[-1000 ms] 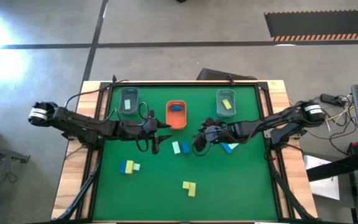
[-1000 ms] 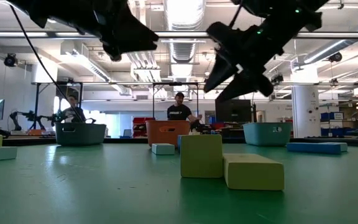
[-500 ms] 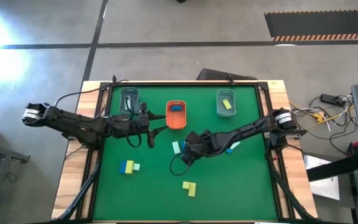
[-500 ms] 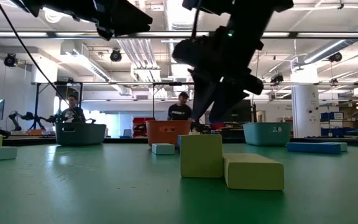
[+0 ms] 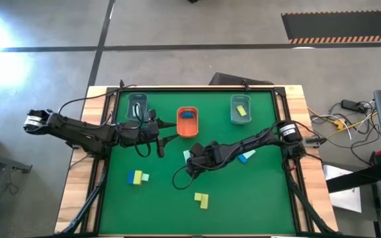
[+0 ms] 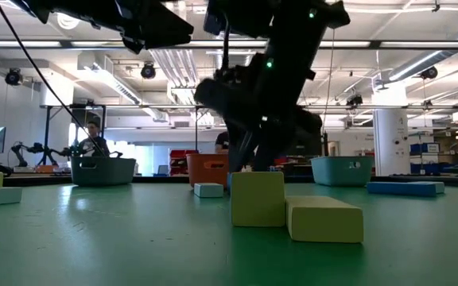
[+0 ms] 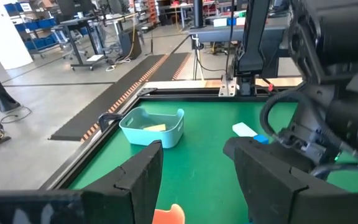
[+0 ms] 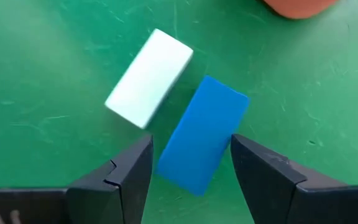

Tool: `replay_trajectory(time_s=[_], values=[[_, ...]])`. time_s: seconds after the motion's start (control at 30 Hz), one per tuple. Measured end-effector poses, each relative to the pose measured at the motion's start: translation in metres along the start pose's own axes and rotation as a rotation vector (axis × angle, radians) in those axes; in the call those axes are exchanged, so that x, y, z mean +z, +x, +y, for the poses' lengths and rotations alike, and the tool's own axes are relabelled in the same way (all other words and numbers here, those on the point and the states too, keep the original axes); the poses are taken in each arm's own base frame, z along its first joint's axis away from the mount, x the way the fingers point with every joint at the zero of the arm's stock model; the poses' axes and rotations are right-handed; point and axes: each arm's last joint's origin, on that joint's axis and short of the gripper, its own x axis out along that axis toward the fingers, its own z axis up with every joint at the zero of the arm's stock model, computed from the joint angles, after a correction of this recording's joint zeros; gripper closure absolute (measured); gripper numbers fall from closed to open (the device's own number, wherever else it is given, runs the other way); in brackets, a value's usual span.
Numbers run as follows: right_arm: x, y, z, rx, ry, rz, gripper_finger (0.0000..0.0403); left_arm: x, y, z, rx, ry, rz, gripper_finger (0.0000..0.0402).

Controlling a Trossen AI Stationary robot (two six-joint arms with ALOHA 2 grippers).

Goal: Sort & place blocks by color
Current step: Put the dark blue block into the orange bin

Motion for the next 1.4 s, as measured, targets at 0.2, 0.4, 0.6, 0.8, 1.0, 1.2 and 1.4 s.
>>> replay_trajectory(time_s=[0.2,0.4,0.6,0.8,1.0,1.2,1.4], values=[[-0.003,0.011,0.000,-0.020,-0.005,0.015,0.0197,0.001,-0.001,0.001,0.000,-0.003,-0.006,0.0220],[-0.004,0.016,-0.001,-0.029,-0.035,0.021,0.0212,0.001,-0.001,0.001,0.000,-0.003,-0.006,0.0220],[-0.001,0.006,-0.002,-0.016,-0.083,0.016,0.0283,0.001,-0.001,0.001,0.000,-0.004,-0.006,0.0220],[0.006,-0.023,-0.013,-0.024,-0.236,0.038,0.0283,0.002,-0.002,0.001,0.000,-0.007,-0.010,0.0220],[0.029,-0.067,-0.047,0.021,-0.442,0.084,0.0283,0.004,-0.004,0.002,0.000,-0.011,-0.022,0.0220],[0.062,-0.091,-0.090,0.073,-0.669,0.059,0.0283,0.008,-0.006,0.003,0.012,0.021,-0.039,0.0220],[0.109,-0.086,-0.125,0.156,-0.680,-0.124,0.0283,0.022,-0.011,0.011,0.208,0.134,-0.129,0.0220]])
